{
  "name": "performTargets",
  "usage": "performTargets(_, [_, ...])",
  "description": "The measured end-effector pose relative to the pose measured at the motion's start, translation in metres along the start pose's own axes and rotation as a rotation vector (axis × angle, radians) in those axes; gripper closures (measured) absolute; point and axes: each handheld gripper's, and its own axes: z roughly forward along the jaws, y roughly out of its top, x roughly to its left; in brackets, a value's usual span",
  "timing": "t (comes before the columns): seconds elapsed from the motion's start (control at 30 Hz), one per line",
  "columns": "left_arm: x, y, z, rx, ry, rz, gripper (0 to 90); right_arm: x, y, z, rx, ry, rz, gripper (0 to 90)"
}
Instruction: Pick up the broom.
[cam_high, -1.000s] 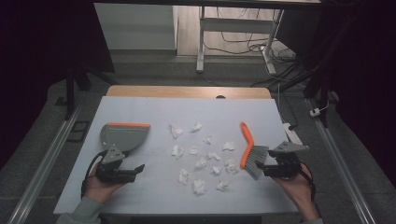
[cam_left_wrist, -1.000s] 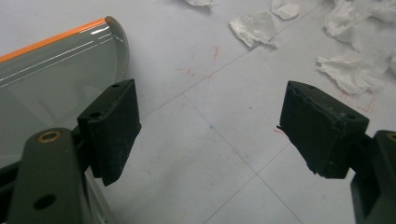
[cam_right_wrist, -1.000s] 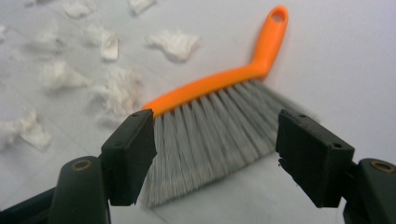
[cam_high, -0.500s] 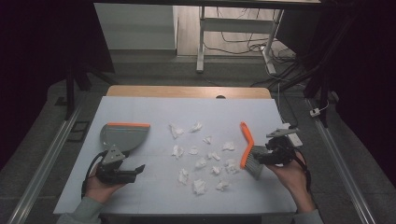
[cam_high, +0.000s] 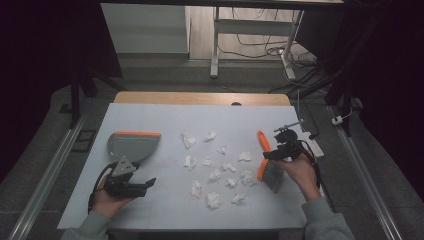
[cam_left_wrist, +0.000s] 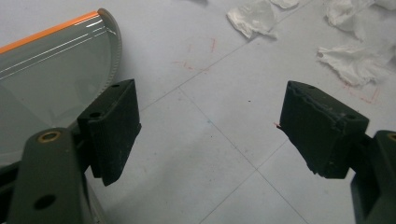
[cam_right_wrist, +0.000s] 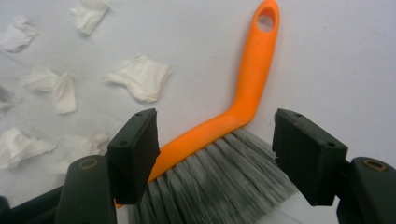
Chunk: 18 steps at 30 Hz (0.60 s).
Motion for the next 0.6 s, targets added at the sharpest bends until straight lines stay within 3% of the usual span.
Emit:
performTargets(0.23, [-0.003,-0.002,-0.001,-0.005,0.004,0.007,21.1,-0.002,0.021,0.01,0.087,-0.029,0.036,32.7])
performTargets(0.6, [-0.003,-0.002,-0.003,-0.012,0.0,0.011,21.1,-0.008,0.034,0.037,0.18,-0.057,0.081,33.1])
